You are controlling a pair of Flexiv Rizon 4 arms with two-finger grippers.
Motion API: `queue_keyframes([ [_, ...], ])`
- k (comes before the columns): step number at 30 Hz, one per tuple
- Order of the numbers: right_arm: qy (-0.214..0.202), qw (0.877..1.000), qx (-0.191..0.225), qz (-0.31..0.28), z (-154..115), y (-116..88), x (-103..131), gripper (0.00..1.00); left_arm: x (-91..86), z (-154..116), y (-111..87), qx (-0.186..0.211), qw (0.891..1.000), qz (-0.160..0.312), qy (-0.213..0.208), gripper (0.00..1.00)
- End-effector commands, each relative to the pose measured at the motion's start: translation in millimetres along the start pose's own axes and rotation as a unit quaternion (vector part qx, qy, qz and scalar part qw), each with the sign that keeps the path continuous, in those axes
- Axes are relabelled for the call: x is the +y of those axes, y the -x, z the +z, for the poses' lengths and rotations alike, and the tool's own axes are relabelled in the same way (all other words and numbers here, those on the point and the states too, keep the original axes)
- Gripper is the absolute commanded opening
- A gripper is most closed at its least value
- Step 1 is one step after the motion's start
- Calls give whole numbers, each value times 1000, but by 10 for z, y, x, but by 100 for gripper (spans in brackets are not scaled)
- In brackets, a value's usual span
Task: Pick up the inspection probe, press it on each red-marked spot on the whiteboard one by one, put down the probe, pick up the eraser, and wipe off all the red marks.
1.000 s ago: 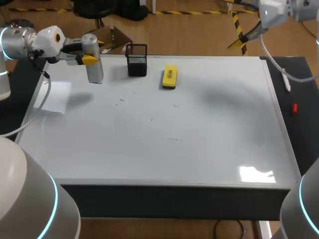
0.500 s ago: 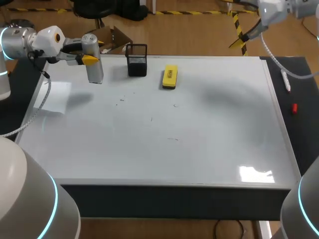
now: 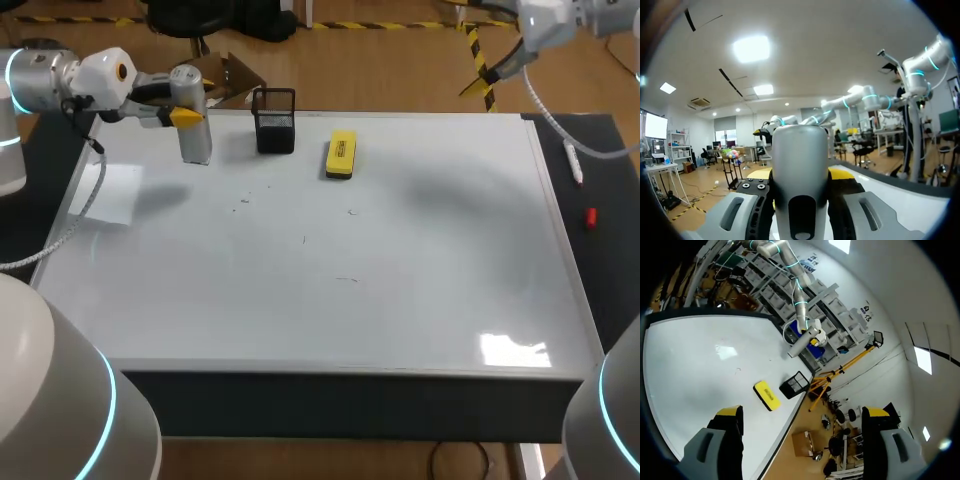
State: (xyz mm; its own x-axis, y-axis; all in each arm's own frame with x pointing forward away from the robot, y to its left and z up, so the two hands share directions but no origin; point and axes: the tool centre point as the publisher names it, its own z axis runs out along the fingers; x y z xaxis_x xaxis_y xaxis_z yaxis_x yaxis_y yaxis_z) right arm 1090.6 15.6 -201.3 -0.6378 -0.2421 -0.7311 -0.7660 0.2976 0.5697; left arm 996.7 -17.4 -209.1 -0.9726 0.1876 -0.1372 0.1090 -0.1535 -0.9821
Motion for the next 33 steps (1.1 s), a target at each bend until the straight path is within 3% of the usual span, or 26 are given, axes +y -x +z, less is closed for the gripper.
queue_keyframes([
  [1,0,1000,3,-1,-12,7,-1,100,-85,78,261,36,999,9,5,0],
  [19,0,1000,3,-1,-12,7,-1,100,-416,578,1019,99,994,34,-9,0],
  [33,0,1000,3,-1,-12,7,-1,100,-275,941,1218,119,993,6,-26,0],
])
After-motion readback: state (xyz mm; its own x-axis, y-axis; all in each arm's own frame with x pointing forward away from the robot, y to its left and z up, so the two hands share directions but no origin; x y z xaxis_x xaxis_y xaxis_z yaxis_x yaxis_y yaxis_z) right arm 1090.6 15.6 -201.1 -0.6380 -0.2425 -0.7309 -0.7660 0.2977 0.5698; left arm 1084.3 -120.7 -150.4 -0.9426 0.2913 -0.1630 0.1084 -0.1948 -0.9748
